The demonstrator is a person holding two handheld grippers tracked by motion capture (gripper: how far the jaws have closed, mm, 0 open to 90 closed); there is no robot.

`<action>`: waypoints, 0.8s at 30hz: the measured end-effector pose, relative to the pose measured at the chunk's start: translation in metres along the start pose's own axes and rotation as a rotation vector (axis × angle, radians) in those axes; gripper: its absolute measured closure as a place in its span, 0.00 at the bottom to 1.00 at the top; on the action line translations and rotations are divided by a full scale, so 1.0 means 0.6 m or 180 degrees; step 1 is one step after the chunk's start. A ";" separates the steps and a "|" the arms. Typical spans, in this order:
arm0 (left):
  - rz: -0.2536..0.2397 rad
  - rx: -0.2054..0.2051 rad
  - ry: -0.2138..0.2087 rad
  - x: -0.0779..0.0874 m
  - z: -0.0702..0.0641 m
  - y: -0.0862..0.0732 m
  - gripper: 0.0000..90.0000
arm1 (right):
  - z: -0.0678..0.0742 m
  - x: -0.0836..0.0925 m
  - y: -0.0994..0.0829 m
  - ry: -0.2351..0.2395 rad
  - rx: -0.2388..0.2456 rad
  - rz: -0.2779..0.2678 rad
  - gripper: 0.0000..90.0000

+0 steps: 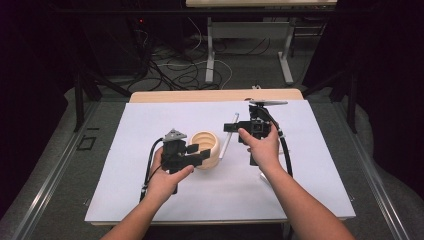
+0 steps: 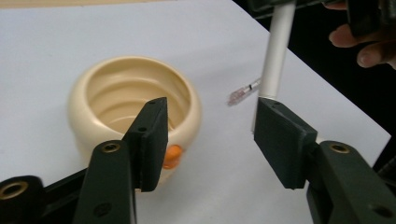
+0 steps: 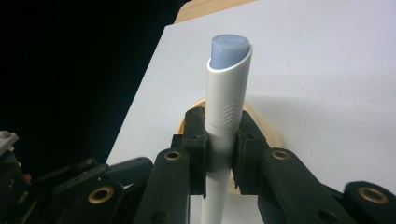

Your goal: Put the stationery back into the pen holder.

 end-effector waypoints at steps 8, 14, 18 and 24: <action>-0.0029 -0.0134 0.0242 0.008 0.047 0.004 0.31 | 0.009 -0.010 0.012 0.0001 0.0035 -0.0031 0.87; 0.0005 -0.0213 0.0271 0.010 0.070 0.002 0.21 | 0.019 -0.022 0.020 -0.0007 0.0071 -0.0052 0.87; -0.0038 -0.0253 0.0303 0.012 0.080 0.004 0.19 | 0.026 -0.031 0.027 -0.0030 0.0098 -0.0080 0.87; -0.0036 -0.0288 0.0371 0.019 0.098 0.005 0.19 | 0.037 -0.047 0.037 -0.0071 0.0176 -0.0104 0.87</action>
Point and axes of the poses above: each handheld gripper's, and its own axes: x roughly backward along the jaws, y roughly out of its top, z roughly to its left, the point moved 7 cm from there along -x, roughly forward along the jaws, and after that the axes turned 3 degrees about -x, right-handed, at the moved point
